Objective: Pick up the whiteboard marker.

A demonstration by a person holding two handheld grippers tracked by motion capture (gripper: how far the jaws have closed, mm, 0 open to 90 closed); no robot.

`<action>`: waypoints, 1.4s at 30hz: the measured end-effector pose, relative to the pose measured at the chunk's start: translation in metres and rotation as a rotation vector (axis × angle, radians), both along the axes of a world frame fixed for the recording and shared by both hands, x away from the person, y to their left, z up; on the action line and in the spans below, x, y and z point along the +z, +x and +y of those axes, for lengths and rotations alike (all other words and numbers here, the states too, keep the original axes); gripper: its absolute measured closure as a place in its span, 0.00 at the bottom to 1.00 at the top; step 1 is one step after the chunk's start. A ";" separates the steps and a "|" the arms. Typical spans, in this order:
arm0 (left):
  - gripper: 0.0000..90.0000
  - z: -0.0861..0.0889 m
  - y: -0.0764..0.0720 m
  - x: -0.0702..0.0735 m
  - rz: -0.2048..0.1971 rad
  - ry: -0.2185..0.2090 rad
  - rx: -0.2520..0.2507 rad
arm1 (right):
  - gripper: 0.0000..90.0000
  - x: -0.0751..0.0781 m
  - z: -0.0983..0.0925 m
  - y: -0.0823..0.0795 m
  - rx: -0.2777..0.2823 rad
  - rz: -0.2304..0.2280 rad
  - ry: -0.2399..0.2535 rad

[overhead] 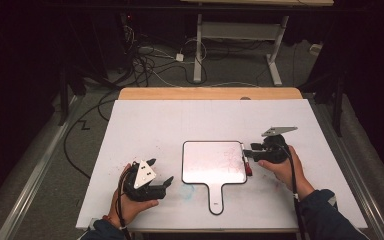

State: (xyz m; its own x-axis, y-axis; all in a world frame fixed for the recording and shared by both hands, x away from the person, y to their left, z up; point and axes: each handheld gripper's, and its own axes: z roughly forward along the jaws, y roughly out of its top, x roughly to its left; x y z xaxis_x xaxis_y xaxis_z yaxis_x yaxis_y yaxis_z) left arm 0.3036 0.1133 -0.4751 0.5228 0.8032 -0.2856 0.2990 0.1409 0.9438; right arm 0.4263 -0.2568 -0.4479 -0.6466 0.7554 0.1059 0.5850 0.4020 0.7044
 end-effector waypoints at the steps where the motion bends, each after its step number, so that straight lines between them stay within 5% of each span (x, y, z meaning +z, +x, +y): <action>1: 0.22 0.000 0.000 0.000 0.002 -0.002 -0.002 | 0.64 -0.003 0.001 0.004 0.006 0.020 -0.006; 6: 0.22 0.001 0.000 0.000 0.009 -0.006 0.002 | 0.73 -0.013 0.006 0.012 0.006 0.080 -0.005; 11: 0.22 -0.001 0.000 -0.001 0.015 0.006 -0.005 | 0.83 -0.016 0.008 0.014 0.007 0.122 0.046; 13: 0.22 -0.001 0.000 -0.001 0.017 0.001 -0.008 | 0.90 -0.015 0.009 0.011 -0.019 0.113 0.032; 19: 0.22 -0.001 0.000 -0.001 0.028 -0.011 -0.007 | 0.90 -0.014 0.010 0.009 -0.019 0.091 0.014; 23: 0.22 -0.005 0.002 0.003 0.047 -0.043 -0.017 | 0.90 -0.007 0.011 0.005 -0.019 0.060 0.030; 24: 0.22 -0.010 0.006 0.009 0.052 -0.093 -0.024 | 0.90 -0.001 0.011 0.001 -0.013 0.033 0.053; 25: 0.22 -0.010 0.006 0.009 0.052 -0.093 -0.024 | 0.90 0.003 0.011 -0.002 -0.006 0.019 0.075; 26: 0.23 -0.018 0.011 0.017 0.073 -0.157 -0.038 | 0.90 0.007 0.012 -0.005 -0.004 0.006 0.086; 28: 0.25 -0.031 0.016 0.023 0.091 -0.194 -0.070 | 0.90 0.014 0.017 -0.011 0.013 -0.022 0.116; 31: 0.26 -0.048 0.018 0.027 0.107 -0.204 -0.107 | 0.90 0.020 0.023 -0.019 0.031 -0.048 0.139; 36: 0.28 -0.095 0.024 0.039 0.176 -0.307 -0.219 | 0.90 0.029 0.041 -0.040 0.101 -0.115 0.209; 42: 0.31 -0.128 0.033 0.038 0.219 -0.349 -0.242 | 0.90 0.033 0.053 -0.056 0.142 -0.162 0.261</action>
State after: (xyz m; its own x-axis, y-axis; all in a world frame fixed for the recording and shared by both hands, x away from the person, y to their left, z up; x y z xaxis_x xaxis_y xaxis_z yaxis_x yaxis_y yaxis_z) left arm 0.3363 -0.0150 -0.4367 0.5804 0.5018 -0.6413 0.5493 0.3401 0.7633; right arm 0.3705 -0.2037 -0.4145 -0.7677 0.6176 0.1711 0.4079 0.2650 0.8737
